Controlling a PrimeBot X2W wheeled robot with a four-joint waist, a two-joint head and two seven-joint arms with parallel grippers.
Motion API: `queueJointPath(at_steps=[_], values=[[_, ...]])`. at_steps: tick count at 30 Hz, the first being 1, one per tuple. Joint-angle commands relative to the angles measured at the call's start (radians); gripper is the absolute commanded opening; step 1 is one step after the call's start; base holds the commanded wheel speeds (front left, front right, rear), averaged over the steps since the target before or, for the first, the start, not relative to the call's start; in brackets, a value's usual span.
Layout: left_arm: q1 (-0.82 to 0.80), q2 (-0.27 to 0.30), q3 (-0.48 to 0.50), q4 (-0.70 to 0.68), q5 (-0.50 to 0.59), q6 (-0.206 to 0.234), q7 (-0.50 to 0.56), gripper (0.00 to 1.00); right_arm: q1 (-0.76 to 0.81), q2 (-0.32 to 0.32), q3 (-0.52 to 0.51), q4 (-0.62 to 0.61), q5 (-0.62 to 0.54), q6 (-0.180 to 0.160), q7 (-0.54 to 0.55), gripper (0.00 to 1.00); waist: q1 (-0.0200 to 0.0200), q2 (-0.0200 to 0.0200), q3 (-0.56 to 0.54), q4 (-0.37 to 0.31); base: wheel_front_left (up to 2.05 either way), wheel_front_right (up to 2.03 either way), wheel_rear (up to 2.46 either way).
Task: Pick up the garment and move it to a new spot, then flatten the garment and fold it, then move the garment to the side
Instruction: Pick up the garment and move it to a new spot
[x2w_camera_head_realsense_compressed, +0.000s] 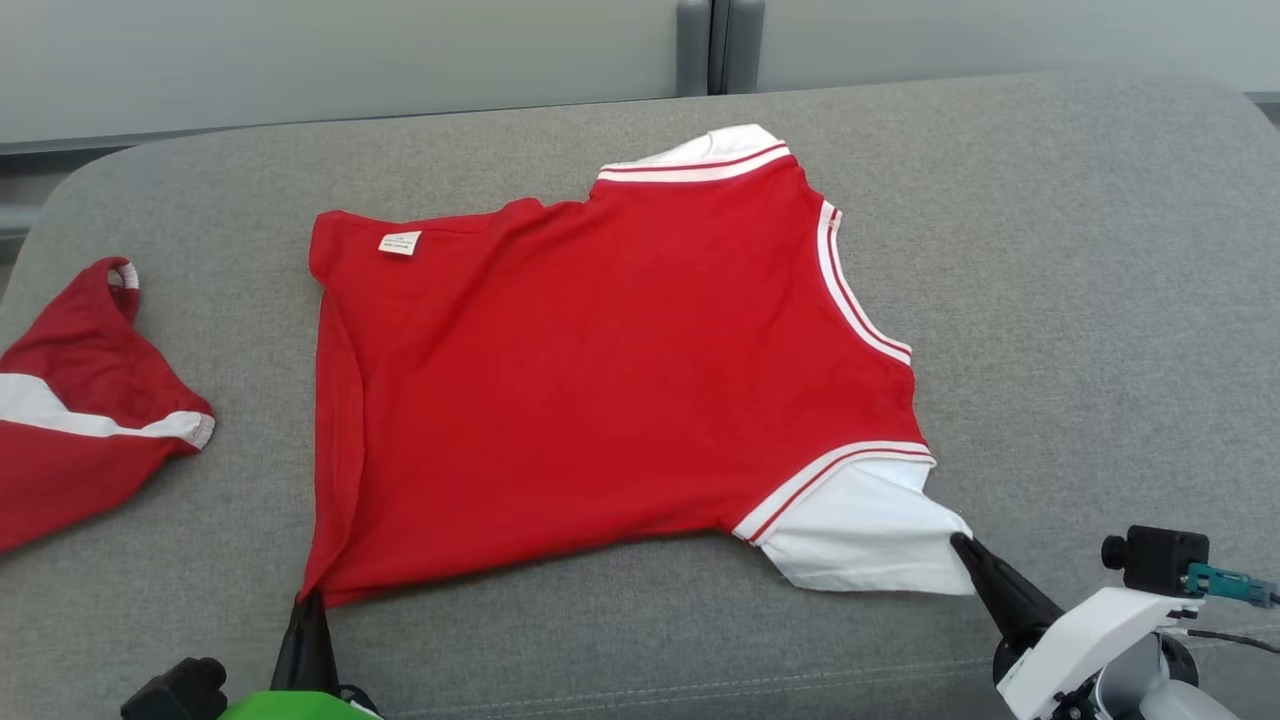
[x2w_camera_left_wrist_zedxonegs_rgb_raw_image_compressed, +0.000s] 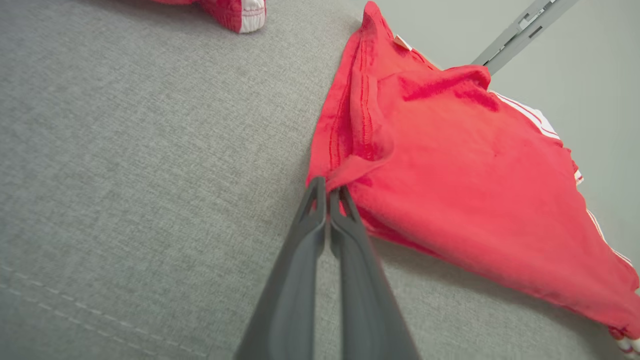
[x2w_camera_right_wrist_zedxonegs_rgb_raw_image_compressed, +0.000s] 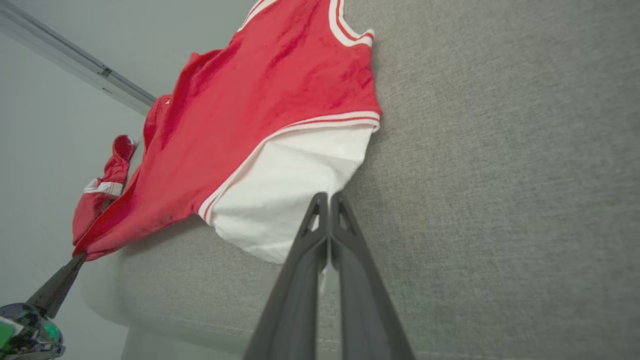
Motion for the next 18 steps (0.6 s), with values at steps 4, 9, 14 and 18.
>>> queueJointPath(at_steps=[4,9,14,18], values=[[-0.023,0.002,-0.012,0.023,0.045,0.011,-0.004,0.0,-0.021,0.032,0.002,0.026,-0.056,0.0,0.031,0.0,0.0001,-0.0001,0.012,0.0,0.0,0.0,0.0],[-0.04,-0.004,-0.017,0.074,0.058,0.006,-0.004,0.0,-0.035,0.061,-0.001,0.068,-0.122,0.0,0.05,0.0,0.0001,-0.0001,0.016,0.009,0.0,0.0,0.0],[-0.043,0.001,-0.022,0.11,0.072,-0.003,-0.004,0.0,-0.031,0.078,-0.022,0.095,-0.161,0.0,0.059,0.0,0.0001,-0.0001,0.018,0.018,0.0,0.0,0.0],[-0.052,-0.001,-0.018,0.127,0.076,-0.01,-0.004,0.0,-0.027,0.084,-0.037,0.106,-0.183,0.0,0.072,0.0,0.0001,-0.0001,0.02,0.023,0.0,0.0,0.0]])
